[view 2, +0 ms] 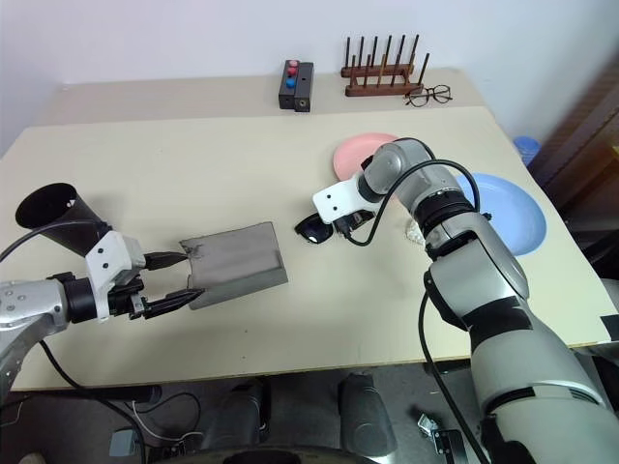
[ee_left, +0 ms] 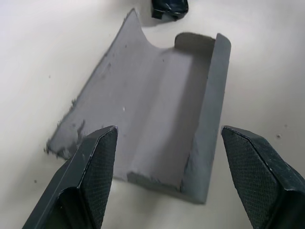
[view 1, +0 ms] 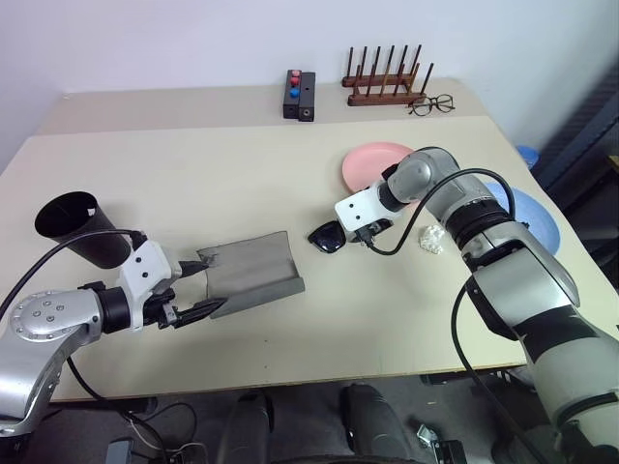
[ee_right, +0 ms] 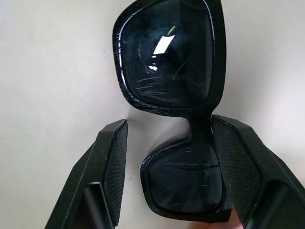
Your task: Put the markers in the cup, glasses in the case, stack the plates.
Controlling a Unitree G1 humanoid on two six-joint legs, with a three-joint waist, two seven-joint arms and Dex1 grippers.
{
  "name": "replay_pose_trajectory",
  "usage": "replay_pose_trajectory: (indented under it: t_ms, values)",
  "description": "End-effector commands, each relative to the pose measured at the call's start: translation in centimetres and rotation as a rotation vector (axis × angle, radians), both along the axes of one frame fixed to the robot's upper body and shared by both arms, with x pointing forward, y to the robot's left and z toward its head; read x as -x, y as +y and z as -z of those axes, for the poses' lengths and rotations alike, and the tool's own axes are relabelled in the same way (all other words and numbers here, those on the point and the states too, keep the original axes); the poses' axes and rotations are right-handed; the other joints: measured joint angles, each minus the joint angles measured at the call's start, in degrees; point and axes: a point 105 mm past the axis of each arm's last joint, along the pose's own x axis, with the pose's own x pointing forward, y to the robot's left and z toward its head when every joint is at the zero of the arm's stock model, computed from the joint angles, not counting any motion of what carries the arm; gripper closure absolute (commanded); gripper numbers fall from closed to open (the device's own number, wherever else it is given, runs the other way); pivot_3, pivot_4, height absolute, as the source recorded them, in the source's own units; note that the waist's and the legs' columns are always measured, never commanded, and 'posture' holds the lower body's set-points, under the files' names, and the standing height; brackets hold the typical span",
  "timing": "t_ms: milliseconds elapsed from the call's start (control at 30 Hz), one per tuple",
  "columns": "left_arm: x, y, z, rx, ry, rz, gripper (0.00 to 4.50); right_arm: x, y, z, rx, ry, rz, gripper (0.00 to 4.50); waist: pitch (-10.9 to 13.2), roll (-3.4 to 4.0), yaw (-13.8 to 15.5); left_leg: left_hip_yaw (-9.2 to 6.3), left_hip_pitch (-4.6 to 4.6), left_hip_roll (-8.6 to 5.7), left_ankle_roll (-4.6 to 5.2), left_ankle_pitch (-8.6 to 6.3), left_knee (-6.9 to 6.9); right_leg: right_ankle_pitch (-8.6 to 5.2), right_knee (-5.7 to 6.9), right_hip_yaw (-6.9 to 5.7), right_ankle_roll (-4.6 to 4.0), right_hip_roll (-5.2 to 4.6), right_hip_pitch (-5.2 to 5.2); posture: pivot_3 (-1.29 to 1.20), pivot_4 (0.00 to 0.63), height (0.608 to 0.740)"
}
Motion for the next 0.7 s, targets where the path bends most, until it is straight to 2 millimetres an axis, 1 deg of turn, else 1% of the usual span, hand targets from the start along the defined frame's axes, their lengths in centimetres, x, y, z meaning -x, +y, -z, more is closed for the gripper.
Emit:
replay_pose_trajectory:
  t_ms: [33, 233, 467, 500, 533, 667, 700]
  values:
    - [0.1, -0.4, -0.9, -0.001, -0.034, 0.018, 0.93, -0.7, 0.4, -1.6, -0.018, -0.065, 0.006, 1.73, 0.0, 0.0, -0.1, 0.0, 0.0, 0.0, 0.0, 0.0, -0.01, 0.0, 0.0, 0.0, 0.0, 0.0, -0.01, 0.0, 0.15, 0.74]
    - [0.2, -0.5, -1.0, -0.001, -0.034, 0.016, 0.93, -1.1, 1.0, -1.1, -0.008, -0.094, 0.007, 1.73, 0.0, 0.0, 0.0, 0.0, -0.01, 0.0, 0.0, 0.0, -0.02, 0.0, 0.01, 0.0, -0.01, 0.0, -0.04, 0.0, 0.15, 0.74]
    - [0.4, -0.4, -1.0, -0.001, -0.031, 0.005, 0.93, -1.0, 0.9, -0.7, -0.003, -0.096, -0.002, 1.73, 0.0, 0.0, -0.1, 0.0, 0.0, 0.0, 0.0, 0.0, -0.02, -0.02, 0.02, 0.0, -0.04, 0.0, -0.04, 0.0, 0.15, 0.74]
    - [0.4, -0.4, -0.9, -0.001, -0.031, 0.004, 0.93, -1.0, 0.9, -0.6, -0.003, -0.095, -0.004, 2.24, 0.0, 0.0, -0.1, 0.0, 0.0, 0.0, 0.0, 0.0, -0.02, -0.02, 0.02, 0.0, -0.05, 0.0, -0.03, 0.0, 0.15, 0.74]
    - [0.4, -0.4, -0.9, -0.001, -0.03, 0.003, 0.93, -1.0, 0.9, -0.6, -0.003, -0.093, -0.006, 2.53, 0.0, 0.01, -0.1, 0.0, 0.0, 0.0, 0.0, 0.0, -0.01, -0.03, 0.01, 0.0, -0.06, 0.0, -0.03, 0.0, 0.15, 0.74]
    - [0.3, -0.4, -1.0, 0.0, -0.032, 0.003, 0.93, -0.9, 0.8, -0.4, -0.002, -0.091, -0.011, 4.47, 0.0, -0.03, -0.1, 0.0, 0.01, 0.0, 0.0, 0.0, -0.02, -0.03, 0.01, 0.0, -0.06, 0.0, -0.02, 0.0, 0.15, 0.74]
    - [0.3, -0.4, -1.0, 0.0, -0.033, 0.003, 0.93, -0.9, 0.8, -0.3, -0.001, -0.09, -0.012, 4.47, 0.0, -0.04, -0.1, 0.0, 0.03, 0.0, 0.0, 0.0, -0.02, -0.04, 0.01, 0.0, -0.07, 0.0, 0.01, 0.0, 0.15, 0.74]
